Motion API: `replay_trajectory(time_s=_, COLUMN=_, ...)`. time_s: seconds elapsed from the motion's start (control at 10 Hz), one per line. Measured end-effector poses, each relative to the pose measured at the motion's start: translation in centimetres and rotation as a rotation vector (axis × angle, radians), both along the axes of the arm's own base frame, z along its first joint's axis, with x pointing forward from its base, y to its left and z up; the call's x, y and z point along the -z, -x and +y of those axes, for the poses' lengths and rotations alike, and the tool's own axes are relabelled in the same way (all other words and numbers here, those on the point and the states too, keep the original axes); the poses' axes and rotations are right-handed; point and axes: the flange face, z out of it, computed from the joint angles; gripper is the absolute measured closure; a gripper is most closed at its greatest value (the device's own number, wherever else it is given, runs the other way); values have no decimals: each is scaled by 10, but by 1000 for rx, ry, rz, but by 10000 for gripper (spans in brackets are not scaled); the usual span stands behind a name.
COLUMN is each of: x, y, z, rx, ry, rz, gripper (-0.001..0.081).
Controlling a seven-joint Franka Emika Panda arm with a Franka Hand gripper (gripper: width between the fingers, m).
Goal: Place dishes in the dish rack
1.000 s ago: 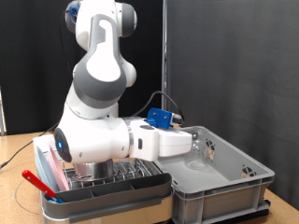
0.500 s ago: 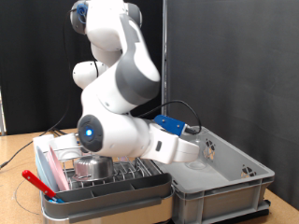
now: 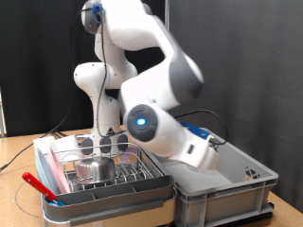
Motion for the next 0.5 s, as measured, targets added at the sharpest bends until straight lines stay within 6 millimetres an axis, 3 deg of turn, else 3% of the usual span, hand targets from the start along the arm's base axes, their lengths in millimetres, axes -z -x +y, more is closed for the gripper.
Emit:
replay_trajectory(time_s=0.1, x=-1, y=2, z=21, rx=-23, ry=-5, rz=29, gripper=0)
replay_trajectory(time_s=0.5, x=8, y=-1, z=26, rx=-43, ry=94, rz=-33, gripper=0)
